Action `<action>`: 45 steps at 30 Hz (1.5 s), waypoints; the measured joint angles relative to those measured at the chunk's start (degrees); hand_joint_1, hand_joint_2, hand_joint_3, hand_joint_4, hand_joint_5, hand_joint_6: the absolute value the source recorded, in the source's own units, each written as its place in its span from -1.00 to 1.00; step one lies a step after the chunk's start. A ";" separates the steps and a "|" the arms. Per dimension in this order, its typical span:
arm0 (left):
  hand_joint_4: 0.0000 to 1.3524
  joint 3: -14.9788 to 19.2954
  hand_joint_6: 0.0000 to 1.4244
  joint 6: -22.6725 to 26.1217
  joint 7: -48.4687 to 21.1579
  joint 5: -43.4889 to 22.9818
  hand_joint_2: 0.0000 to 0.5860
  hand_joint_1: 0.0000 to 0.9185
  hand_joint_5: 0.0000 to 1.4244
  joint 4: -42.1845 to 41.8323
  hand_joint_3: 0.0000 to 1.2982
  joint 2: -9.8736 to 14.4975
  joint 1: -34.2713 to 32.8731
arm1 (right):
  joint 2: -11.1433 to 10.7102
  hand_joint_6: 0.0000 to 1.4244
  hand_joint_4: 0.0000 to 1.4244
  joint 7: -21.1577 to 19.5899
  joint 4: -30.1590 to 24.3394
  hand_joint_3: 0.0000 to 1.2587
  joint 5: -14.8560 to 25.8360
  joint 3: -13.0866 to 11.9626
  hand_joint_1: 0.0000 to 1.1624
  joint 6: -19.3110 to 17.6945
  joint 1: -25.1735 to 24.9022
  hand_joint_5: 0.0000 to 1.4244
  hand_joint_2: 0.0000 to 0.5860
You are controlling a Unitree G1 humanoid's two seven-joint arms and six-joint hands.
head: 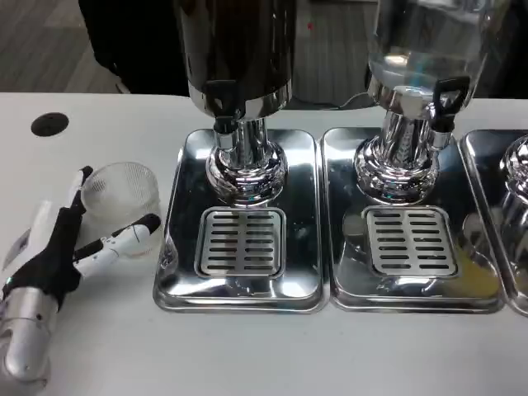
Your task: Grasp the cup under the faucet to collect the drink, then remove the cup.
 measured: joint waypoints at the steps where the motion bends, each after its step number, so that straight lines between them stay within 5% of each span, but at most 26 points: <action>1: -0.78 0.01 -0.70 -0.09 0.03 -0.05 -0.75 -0.43 -0.79 0.07 -1.00 0.00 0.00 | 0.00 -1.00 -0.88 0.00 0.00 -0.84 0.00 0.00 -0.38 0.00 -0.01 -1.00 1.00; 26: -0.22 2.21 -0.47 -3.75 2.58 -1.96 -0.35 -0.54 -0.48 -0.19 -0.38 -0.66 2.27 | 0.30 -1.00 -0.88 0.10 -0.04 -0.84 0.11 -0.62 -0.38 -0.97 0.45 -1.00 1.00; 45: -0.18 5.40 -0.41 -4.25 3.64 -2.40 -0.33 -0.54 -0.42 -5.09 -0.34 -0.97 4.33 | 0.64 -1.00 -0.88 0.14 -0.03 -0.84 0.12 -0.64 -0.38 -1.18 0.63 -1.00 1.00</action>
